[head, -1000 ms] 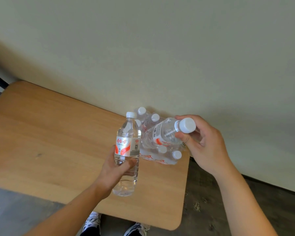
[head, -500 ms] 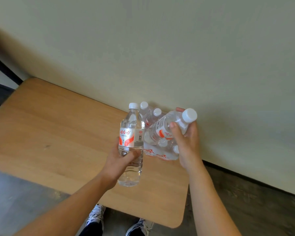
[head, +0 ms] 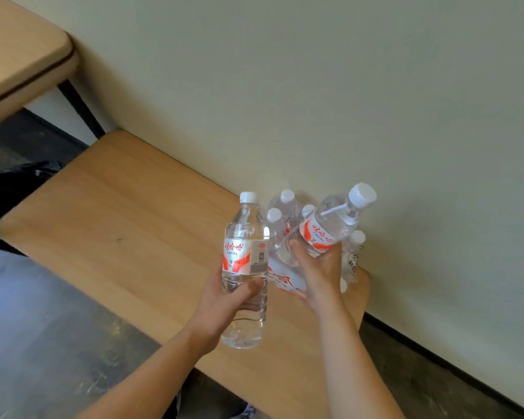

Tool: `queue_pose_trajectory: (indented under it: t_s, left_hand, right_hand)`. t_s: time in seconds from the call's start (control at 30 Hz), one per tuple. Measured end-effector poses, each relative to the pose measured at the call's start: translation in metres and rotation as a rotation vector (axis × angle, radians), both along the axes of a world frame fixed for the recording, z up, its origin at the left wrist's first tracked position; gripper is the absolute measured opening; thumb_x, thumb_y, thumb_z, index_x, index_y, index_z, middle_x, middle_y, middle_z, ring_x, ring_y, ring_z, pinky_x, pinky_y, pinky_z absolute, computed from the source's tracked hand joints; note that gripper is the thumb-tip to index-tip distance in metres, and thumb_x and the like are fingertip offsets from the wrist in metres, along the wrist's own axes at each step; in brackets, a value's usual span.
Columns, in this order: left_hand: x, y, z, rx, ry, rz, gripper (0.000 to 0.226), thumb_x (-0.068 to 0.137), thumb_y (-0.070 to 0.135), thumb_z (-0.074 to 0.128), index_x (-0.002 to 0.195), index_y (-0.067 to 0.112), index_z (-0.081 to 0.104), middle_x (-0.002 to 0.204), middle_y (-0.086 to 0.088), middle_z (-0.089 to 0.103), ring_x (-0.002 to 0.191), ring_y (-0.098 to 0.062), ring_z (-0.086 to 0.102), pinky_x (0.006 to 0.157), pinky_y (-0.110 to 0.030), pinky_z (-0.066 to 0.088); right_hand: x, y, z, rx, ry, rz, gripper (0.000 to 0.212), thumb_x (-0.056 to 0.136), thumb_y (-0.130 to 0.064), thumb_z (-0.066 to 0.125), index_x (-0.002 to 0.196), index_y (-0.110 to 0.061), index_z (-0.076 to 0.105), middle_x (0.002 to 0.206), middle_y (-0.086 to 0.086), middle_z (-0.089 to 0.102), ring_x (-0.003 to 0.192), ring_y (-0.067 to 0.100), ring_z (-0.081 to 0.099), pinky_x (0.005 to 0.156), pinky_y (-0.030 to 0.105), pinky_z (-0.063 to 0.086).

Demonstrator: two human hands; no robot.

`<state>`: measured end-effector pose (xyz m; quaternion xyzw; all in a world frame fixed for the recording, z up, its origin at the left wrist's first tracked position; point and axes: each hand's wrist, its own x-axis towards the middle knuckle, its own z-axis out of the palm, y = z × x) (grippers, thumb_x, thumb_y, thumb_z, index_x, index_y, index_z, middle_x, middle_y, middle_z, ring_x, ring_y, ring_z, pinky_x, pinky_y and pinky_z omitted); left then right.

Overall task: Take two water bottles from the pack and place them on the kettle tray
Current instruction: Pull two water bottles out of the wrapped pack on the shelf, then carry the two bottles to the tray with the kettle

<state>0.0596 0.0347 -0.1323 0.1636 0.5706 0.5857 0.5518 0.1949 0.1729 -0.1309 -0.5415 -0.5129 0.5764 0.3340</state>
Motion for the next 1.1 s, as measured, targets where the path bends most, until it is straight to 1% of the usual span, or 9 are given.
queue_pose_trajectory:
  t_s: [0.13, 0.27, 0.4, 0.53, 0.67, 0.8, 0.9, 1.03, 1.1]
  left_hand:
    - [-0.007, -0.002, 0.023, 0.045, 0.008, 0.088, 0.051, 0.066, 0.036, 0.088, 0.112, 0.027, 0.068, 0.092, -0.008, 0.080, 0.079, -0.023, 0.079, 0.063, -0.029, 0.061]
    - [-0.021, -0.012, 0.064, 0.079, 0.005, 0.161, 0.058, 0.066, 0.033, 0.088, 0.117, 0.018, 0.064, 0.095, -0.017, 0.078, 0.078, -0.035, 0.077, 0.064, -0.042, 0.061]
    - [-0.046, -0.040, 0.122, 0.110, 0.096, 0.193, 0.062, 0.066, 0.037, 0.087, 0.120, 0.018, 0.062, 0.100, -0.017, 0.078, 0.084, -0.036, 0.078, 0.068, -0.040, 0.062]
    - [-0.074, -0.084, 0.181, 0.116, 0.167, 0.217, 0.062, 0.063, 0.044, 0.085, 0.117, 0.021, 0.064, 0.098, -0.008, 0.080, 0.081, -0.025, 0.079, 0.066, -0.029, 0.061]
    - [-0.113, -0.131, 0.223, 0.113, 0.164, 0.273, 0.051, 0.074, 0.034, 0.086, 0.116, 0.014, 0.066, 0.097, -0.007, 0.082, 0.081, -0.023, 0.079, 0.063, -0.027, 0.061]
    - [-0.165, -0.180, 0.243, 0.118, 0.143, 0.333, 0.059, 0.067, 0.044, 0.090, 0.115, 0.020, 0.066, 0.101, -0.005, 0.082, 0.088, -0.027, 0.080, 0.074, -0.038, 0.060]
    - [-0.217, -0.214, 0.253, 0.126, 0.150, 0.351, 0.063, 0.056, 0.049, 0.088, 0.111, 0.025, 0.068, 0.099, -0.004, 0.082, 0.088, -0.026, 0.079, 0.078, -0.040, 0.058]
    - [-0.284, -0.256, 0.274, 0.149, 0.240, 0.349, 0.043, 0.060, 0.053, 0.083, 0.100, 0.041, 0.074, 0.104, -0.001, 0.081, 0.092, -0.021, 0.079, 0.080, -0.037, 0.057]
    - [-0.316, -0.276, 0.285, 0.166, 0.284, 0.372, 0.046, 0.059, 0.058, 0.084, 0.101, 0.044, 0.072, 0.104, 0.006, 0.081, 0.091, -0.015, 0.078, 0.078, -0.031, 0.057]
  right_hand:
    - [0.009, -0.003, 0.029, -0.131, 0.089, 0.126, 0.066, 0.062, -0.032, 0.083, 0.124, -0.031, 0.061, 0.111, -0.005, 0.078, 0.107, 0.019, 0.074, 0.077, 0.030, 0.065]
    - [0.007, -0.018, 0.084, -0.205, 0.181, 0.220, 0.072, 0.066, -0.024, 0.078, 0.134, -0.010, 0.057, 0.129, 0.029, 0.065, 0.122, 0.045, 0.063, 0.105, 0.060, 0.050]
    - [-0.007, -0.042, 0.136, -0.311, 0.240, 0.375, 0.081, 0.067, -0.017, 0.082, 0.139, 0.001, 0.049, 0.120, 0.038, 0.060, 0.115, 0.053, 0.060, 0.108, 0.073, 0.038]
    - [-0.044, -0.087, 0.193, -0.305, 0.220, 0.540, 0.077, 0.063, -0.023, 0.090, 0.131, -0.006, 0.057, 0.111, 0.022, 0.069, 0.108, 0.040, 0.065, 0.105, 0.067, 0.045]
    - [-0.097, -0.139, 0.243, -0.341, 0.199, 0.651, 0.105, 0.054, -0.037, 0.101, 0.139, 0.001, 0.051, 0.120, 0.026, 0.069, 0.107, 0.042, 0.068, 0.095, 0.055, 0.057]
    - [-0.159, -0.182, 0.271, -0.281, 0.288, 0.757, 0.082, 0.071, -0.024, 0.093, 0.141, -0.009, 0.053, 0.133, 0.035, 0.063, 0.122, 0.053, 0.062, 0.104, 0.070, 0.046]
    - [-0.212, -0.209, 0.286, -0.279, 0.288, 0.761, 0.094, 0.063, -0.021, 0.098, 0.142, -0.004, 0.050, 0.134, 0.044, 0.055, 0.123, 0.058, 0.058, 0.106, 0.073, 0.042]
    - [-0.273, -0.238, 0.302, -0.244, 0.241, 0.788, 0.096, 0.035, -0.041, 0.105, 0.117, -0.013, 0.063, 0.095, 0.020, 0.075, 0.091, 0.036, 0.073, 0.090, 0.054, 0.059]
    - [-0.304, -0.250, 0.308, -0.223, 0.246, 0.809, 0.094, 0.029, -0.045, 0.105, 0.108, -0.015, 0.065, 0.086, 0.013, 0.073, 0.084, 0.032, 0.070, 0.093, 0.060, 0.055]
